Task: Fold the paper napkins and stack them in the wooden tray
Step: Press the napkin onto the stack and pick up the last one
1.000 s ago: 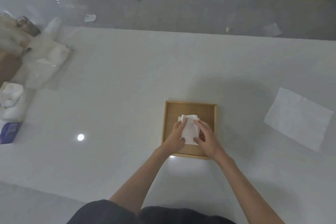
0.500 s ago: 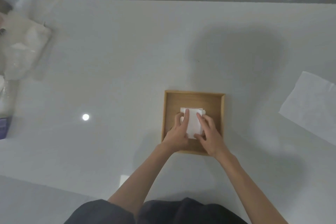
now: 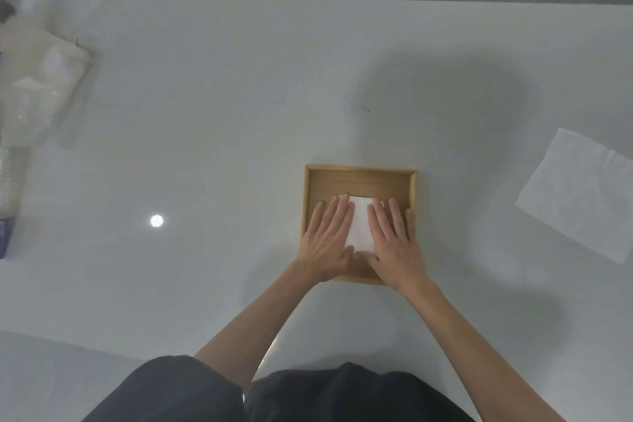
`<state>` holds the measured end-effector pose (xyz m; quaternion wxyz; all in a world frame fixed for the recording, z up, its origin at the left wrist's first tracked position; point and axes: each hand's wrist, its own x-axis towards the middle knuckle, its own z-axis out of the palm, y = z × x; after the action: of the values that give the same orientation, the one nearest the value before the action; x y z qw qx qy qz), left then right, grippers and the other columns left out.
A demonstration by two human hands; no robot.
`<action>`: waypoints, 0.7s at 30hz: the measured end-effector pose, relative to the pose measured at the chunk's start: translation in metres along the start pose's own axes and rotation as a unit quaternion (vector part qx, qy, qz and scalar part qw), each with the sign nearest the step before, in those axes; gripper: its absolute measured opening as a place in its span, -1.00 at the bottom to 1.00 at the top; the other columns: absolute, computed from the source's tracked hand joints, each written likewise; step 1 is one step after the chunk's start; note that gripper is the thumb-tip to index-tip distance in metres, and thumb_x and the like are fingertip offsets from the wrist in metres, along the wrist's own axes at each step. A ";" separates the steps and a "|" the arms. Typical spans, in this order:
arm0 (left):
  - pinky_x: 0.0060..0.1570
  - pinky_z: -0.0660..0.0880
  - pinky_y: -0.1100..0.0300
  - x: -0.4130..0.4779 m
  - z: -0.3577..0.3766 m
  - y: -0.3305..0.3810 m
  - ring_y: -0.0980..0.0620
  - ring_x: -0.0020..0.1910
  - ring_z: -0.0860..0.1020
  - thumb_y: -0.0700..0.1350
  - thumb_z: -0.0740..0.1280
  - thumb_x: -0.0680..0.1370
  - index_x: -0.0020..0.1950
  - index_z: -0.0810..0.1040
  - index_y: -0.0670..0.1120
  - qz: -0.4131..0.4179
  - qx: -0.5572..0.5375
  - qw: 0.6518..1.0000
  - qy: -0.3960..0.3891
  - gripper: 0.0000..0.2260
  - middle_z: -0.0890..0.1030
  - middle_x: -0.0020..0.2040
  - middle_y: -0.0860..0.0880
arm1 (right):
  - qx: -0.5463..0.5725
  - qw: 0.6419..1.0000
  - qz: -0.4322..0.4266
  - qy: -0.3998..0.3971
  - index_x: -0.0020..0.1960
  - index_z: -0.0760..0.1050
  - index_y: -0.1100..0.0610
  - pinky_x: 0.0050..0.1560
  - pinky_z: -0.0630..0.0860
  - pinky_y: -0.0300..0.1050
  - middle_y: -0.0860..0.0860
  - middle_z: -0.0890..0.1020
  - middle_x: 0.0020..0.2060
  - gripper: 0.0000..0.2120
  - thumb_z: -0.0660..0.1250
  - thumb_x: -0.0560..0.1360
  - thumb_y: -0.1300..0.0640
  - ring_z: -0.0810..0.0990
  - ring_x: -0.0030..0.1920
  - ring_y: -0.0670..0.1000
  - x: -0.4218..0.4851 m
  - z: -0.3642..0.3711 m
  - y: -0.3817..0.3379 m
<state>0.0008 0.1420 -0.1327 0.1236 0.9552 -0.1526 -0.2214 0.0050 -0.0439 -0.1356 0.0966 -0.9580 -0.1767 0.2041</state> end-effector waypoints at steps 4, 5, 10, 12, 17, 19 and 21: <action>0.58 0.00 -0.16 -0.002 0.009 -0.003 -0.14 0.63 -0.04 0.10 0.21 0.62 0.62 -0.04 -0.21 -0.016 0.020 0.999 -0.029 -0.27 -0.08 0.64 -0.17 | -0.033 0.999 -0.006 -0.017 0.59 0.18 0.21 0.52 0.07 0.35 0.12 0.25 0.58 0.01 0.51 0.34 -0.23 0.20 0.57 0.24 0.002 0.001 0.003; 0.58 -0.02 -0.15 -0.002 0.010 -0.001 -0.14 0.63 -0.07 0.09 0.20 0.63 0.62 -0.09 -0.21 -0.018 0.019 0.999 -0.034 -0.27 -0.11 0.64 -0.17 | -0.032 0.999 -0.007 -0.017 0.59 0.16 0.21 0.53 0.03 0.34 0.12 0.23 0.58 0.03 0.51 0.33 -0.24 0.20 0.57 0.23 0.002 0.003 0.004; 0.59 -0.04 0.01 -0.007 -0.003 0.008 -0.07 0.63 -0.11 -0.03 0.22 0.56 0.63 -0.17 -0.11 -0.067 -0.148 0.987 0.001 -0.23 -0.11 0.65 -0.11 | 0.173 0.985 0.012 0.004 0.62 -0.21 0.11 0.58 -0.25 0.08 0.02 -0.14 0.61 -0.05 0.18 0.50 -0.33 -0.16 0.62 0.04 -0.001 -0.004 0.004; 0.51 0.12 0.06 -0.011 -0.013 0.013 -0.03 0.54 0.09 -0.09 0.20 0.47 0.62 -0.01 0.00 -0.130 -0.276 0.950 0.067 -0.26 0.15 0.58 -0.04 | 0.425 0.900 0.084 0.041 0.64 -0.11 0.04 0.60 -0.04 -0.04 -0.06 -0.04 0.63 -0.25 0.22 0.62 -0.12 -0.04 0.61 -0.14 -0.001 -0.017 -0.002; 0.45 0.22 0.03 -0.008 -0.024 0.022 0.01 0.42 0.17 -0.05 0.17 0.43 0.55 0.16 0.04 -0.237 -0.464 0.854 0.017 -0.34 0.25 0.28 0.06 | 0.593 0.785 0.172 0.057 0.62 0.07 0.05 0.28 0.39 -0.41 0.01 0.34 0.51 -0.43 0.19 0.68 0.13 0.44 0.31 -0.35 0.006 -0.023 -0.012; 0.46 0.27 -0.02 -0.006 -0.026 0.021 -0.03 0.42 0.24 -0.04 0.18 0.46 0.52 0.22 0.00 -0.245 -0.456 0.856 -0.015 -0.40 0.27 0.31 0.01 | 0.605 0.779 0.162 0.024 0.62 0.09 0.01 0.48 0.32 -0.15 -0.01 0.36 0.52 -0.42 0.20 0.66 0.01 0.38 0.45 -0.16 0.006 -0.020 -0.013; 0.37 0.35 0.05 -0.004 -0.026 0.022 -0.04 0.33 0.34 -0.09 0.18 0.55 0.44 0.33 -0.07 -0.249 -0.423 0.871 -0.007 -0.56 0.32 0.32 -0.05 | 0.602 0.782 0.162 0.013 0.61 0.12 0.02 0.54 0.21 -0.06 -0.08 0.33 0.54 -0.44 0.19 0.66 0.01 0.29 0.52 -0.13 0.003 -0.019 -0.013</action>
<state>0.0043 0.1271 -0.1019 0.4551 0.8167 0.1977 -0.2947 0.0120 -0.0323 -0.1162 0.6216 -0.7220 0.1414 0.2690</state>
